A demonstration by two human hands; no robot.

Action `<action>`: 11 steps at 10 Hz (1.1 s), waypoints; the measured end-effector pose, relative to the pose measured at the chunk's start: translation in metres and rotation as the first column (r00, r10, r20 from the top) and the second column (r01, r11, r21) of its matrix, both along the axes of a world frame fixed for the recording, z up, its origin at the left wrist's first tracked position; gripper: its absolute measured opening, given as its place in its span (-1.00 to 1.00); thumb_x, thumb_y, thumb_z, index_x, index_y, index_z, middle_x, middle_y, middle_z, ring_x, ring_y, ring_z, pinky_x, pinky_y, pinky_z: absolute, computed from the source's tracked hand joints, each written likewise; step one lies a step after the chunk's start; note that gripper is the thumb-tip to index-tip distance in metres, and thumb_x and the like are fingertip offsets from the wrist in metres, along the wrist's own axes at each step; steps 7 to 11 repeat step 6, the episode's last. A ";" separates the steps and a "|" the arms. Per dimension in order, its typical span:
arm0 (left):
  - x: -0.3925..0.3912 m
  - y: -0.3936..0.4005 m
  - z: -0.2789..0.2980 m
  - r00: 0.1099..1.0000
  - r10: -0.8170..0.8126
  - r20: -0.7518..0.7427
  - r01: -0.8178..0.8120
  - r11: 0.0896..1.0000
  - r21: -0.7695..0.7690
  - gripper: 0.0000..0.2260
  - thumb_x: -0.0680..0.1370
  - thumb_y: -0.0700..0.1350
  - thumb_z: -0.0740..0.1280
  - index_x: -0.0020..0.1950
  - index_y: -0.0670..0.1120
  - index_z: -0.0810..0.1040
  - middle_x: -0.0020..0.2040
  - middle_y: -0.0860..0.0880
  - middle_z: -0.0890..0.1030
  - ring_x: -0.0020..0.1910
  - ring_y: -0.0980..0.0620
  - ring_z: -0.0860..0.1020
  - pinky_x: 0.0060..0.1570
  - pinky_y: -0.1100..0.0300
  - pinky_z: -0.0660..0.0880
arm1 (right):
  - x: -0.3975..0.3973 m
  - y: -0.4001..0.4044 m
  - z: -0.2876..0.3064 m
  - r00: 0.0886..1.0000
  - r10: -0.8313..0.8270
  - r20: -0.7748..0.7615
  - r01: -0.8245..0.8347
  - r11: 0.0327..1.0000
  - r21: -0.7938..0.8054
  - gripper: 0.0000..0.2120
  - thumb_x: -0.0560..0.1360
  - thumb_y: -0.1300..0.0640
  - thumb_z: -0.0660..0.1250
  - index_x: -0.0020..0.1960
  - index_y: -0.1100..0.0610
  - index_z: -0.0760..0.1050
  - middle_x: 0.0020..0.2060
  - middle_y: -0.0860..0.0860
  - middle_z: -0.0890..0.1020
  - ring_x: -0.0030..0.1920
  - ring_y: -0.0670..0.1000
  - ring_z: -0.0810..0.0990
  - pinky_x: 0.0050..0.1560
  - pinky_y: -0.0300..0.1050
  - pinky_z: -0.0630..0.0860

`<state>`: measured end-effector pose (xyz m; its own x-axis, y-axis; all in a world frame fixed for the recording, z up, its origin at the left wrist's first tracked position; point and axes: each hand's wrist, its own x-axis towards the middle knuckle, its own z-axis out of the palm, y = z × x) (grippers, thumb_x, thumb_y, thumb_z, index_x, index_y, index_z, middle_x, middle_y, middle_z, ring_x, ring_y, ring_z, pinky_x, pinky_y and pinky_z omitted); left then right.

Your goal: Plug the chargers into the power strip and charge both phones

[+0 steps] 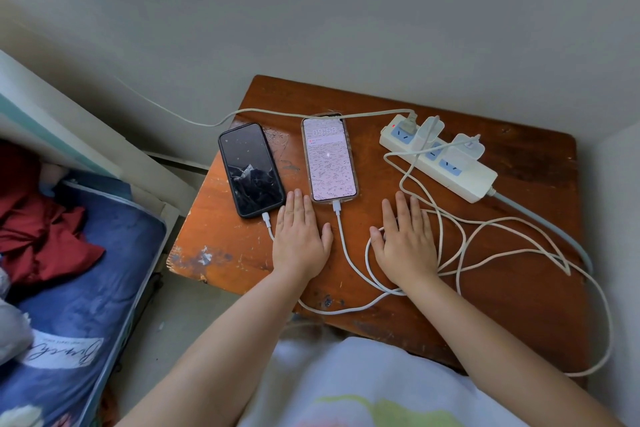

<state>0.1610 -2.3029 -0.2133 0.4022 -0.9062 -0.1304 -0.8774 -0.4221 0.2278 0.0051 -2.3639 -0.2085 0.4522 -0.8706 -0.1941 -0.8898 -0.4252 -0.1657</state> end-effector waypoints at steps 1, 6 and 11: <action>0.001 0.001 -0.002 1.000 -0.004 0.007 0.004 1.000 0.002 -0.44 0.57 0.09 -0.03 0.45 -0.18 -0.08 0.51 -0.15 -0.02 0.48 -0.04 -0.12 0.34 0.18 -0.27 | 0.000 0.000 0.000 1.000 -0.001 -0.012 0.001 1.000 0.004 -0.46 0.57 -0.10 -0.02 0.45 0.14 0.03 0.48 0.17 0.09 0.47 0.18 -0.03 0.45 0.07 -0.06; 0.001 0.000 -0.002 1.000 0.007 -0.015 -0.008 1.000 -0.011 -0.44 0.57 0.10 -0.04 0.45 -0.17 -0.09 0.51 -0.14 -0.03 0.48 -0.04 -0.12 0.33 0.17 -0.27 | 0.006 -0.009 0.044 0.990 -0.139 0.031 0.129 0.967 0.222 -0.52 0.57 -0.09 0.01 0.40 0.13 0.18 0.43 0.13 0.25 0.43 0.13 0.17 0.37 0.10 0.20; 0.001 0.000 -0.002 1.000 0.007 -0.015 -0.008 1.000 -0.011 -0.44 0.57 0.10 -0.04 0.45 -0.17 -0.09 0.51 -0.14 -0.03 0.48 -0.04 -0.12 0.33 0.17 -0.27 | 0.006 -0.009 0.044 0.990 -0.139 0.031 0.129 0.967 0.222 -0.52 0.57 -0.09 0.01 0.40 0.13 0.18 0.43 0.13 0.25 0.43 0.13 0.17 0.37 0.10 0.20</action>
